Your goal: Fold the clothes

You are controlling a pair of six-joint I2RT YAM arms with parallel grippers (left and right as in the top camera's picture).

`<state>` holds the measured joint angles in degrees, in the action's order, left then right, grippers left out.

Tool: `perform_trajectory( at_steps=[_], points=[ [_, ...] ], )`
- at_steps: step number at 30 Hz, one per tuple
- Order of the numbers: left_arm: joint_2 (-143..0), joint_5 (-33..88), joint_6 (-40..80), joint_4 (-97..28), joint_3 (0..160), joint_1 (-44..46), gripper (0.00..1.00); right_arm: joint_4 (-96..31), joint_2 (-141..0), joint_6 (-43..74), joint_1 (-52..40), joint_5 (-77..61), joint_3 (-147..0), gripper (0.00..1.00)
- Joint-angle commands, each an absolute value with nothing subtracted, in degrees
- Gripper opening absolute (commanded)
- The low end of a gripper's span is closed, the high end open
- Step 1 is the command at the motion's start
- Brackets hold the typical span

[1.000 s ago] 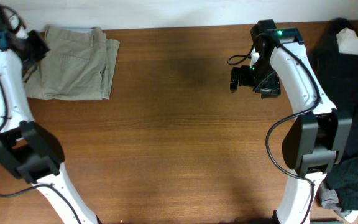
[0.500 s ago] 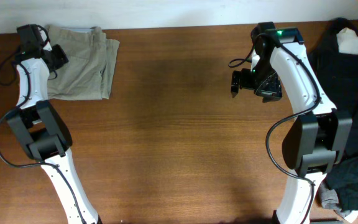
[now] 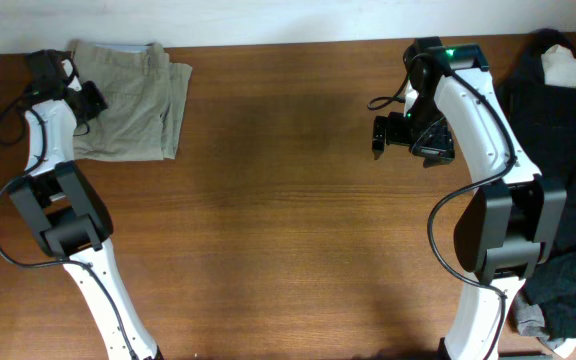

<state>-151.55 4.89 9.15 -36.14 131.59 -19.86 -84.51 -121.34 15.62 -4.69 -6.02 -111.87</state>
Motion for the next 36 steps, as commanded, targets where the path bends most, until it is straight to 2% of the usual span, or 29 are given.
perform_trajectory(
  at_steps=[1,5,13,19,22,31,36],
  points=[
    [-156.7,2.44,8.01,-36.82,131.37,-23.29,0.02,-85.1,-120.31,15.51,-4.47,-5.96,-112.4,0.99],
    [-157.4,-0.32,9.1,-36.23,131.37,-24.75,0.01,-85.36,-120.31,15.53,-4.47,-6.22,-112.4,0.99],
    [-157.4,-1.5,20.45,-35.27,131.39,-28.14,0.01,-85.8,-120.31,15.53,-4.47,-6.9,-112.4,0.99],
    [-157.4,-0.69,23.49,-32.91,131.39,-27.38,0.01,-86.26,-120.31,15.53,-4.47,-7.03,-112.4,0.99],
    [-157.62,-0.23,28.75,-30.81,131.39,-26.3,0.01,-87.15,-120.31,15.53,-4.49,-7.05,-112.4,0.99],
    [-158.54,-0.01,29.06,-28.71,131.39,-22.22,0.02,-88.12,-120.31,16.6,-4.49,-7.05,-112.4,0.99],
    [-155.92,0.23,24.25,-31.9,132.62,-22.06,0.02,-87.99,-120.31,16.58,-4.49,-7.05,-112.4,0.99]
  ],
)
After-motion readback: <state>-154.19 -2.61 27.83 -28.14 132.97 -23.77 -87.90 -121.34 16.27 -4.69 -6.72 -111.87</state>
